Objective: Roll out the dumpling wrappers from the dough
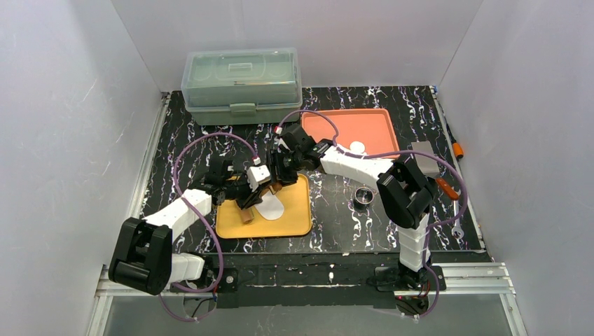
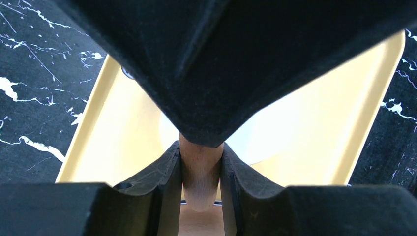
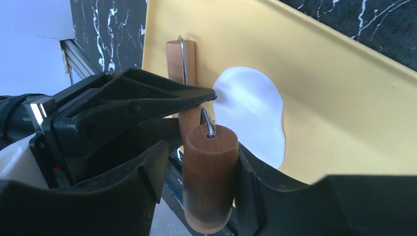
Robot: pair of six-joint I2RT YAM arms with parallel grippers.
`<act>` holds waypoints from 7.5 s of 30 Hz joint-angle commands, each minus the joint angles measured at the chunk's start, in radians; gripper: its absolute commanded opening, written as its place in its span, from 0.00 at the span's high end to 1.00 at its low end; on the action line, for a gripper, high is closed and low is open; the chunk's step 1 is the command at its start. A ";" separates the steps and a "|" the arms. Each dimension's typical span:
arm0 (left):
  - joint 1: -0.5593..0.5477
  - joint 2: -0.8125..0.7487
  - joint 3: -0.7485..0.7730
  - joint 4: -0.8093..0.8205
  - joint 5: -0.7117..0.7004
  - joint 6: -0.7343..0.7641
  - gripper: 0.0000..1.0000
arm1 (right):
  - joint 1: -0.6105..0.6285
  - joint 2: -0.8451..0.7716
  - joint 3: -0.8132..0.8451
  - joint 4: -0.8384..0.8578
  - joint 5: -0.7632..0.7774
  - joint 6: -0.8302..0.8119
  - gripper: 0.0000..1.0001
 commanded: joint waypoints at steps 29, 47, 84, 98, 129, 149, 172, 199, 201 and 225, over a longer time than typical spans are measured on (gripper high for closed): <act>0.002 -0.009 -0.002 0.019 0.018 0.002 1.00 | -0.019 0.099 0.022 0.192 -0.234 0.157 0.53; 0.028 -0.034 0.204 -0.336 -0.029 0.025 0.28 | -0.020 0.052 0.059 0.065 -0.174 0.047 0.99; 0.374 0.238 0.282 -0.427 -0.442 -0.463 0.32 | -0.117 0.004 0.242 -0.396 -0.157 -0.267 0.99; 0.345 0.415 0.359 -0.438 -0.394 -0.555 0.74 | -0.050 0.012 0.025 -0.220 -0.032 -0.212 0.99; 0.345 0.364 0.331 -0.413 -0.376 -0.612 1.00 | -0.031 0.044 0.003 -0.310 0.205 -0.296 0.99; 0.345 0.342 0.319 -0.400 -0.387 -0.604 1.00 | -0.045 0.040 -0.079 -0.220 0.180 -0.254 0.99; 0.345 0.344 0.317 -0.393 -0.381 -0.601 1.00 | -0.069 -0.040 0.216 -0.172 -0.104 -0.185 0.99; 0.345 0.338 0.311 -0.385 -0.384 -0.604 1.00 | -0.082 0.259 0.330 -0.570 0.071 -0.440 0.99; 0.345 0.338 0.311 -0.384 -0.384 -0.604 1.00 | -0.068 0.284 0.378 -0.615 0.105 -0.456 0.99; 0.345 0.331 0.306 -0.380 -0.385 -0.604 1.00 | -0.027 0.244 0.257 -0.571 0.220 -0.442 0.99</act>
